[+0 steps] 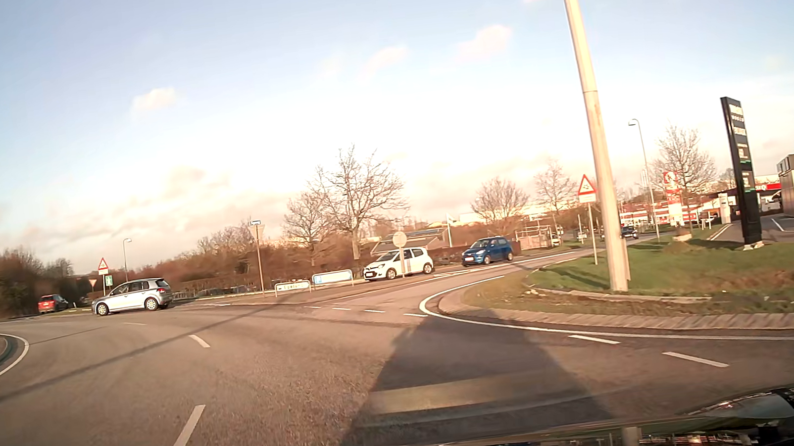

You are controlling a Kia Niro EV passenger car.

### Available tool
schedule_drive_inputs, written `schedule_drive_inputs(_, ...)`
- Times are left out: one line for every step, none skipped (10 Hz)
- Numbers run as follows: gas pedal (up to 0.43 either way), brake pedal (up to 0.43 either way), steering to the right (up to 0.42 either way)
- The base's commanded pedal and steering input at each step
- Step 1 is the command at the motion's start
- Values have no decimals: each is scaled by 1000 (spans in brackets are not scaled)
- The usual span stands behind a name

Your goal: Follow the waypoints while adhering to traffic rules and regulations

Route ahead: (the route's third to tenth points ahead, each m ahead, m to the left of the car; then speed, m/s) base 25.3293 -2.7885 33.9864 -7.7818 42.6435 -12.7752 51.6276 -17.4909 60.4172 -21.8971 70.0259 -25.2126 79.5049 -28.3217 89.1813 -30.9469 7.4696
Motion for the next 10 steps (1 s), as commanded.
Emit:
schedule_drive_inputs(118, 0, -143)
schedule_drive_inputs(118, 0, -130)
schedule_drive_inputs(118, 0, -114)
schedule_drive_inputs(118, 0, -101)
schedule_drive_inputs(118, 0, -87)
schedule_drive_inputs(110, 0, -77)
schedule_drive_inputs(110, 0, -66)
schedule_drive_inputs(110, 0, -52)
schedule_drive_inputs(110, 0, -38)
schedule_drive_inputs(110, 0, -21)
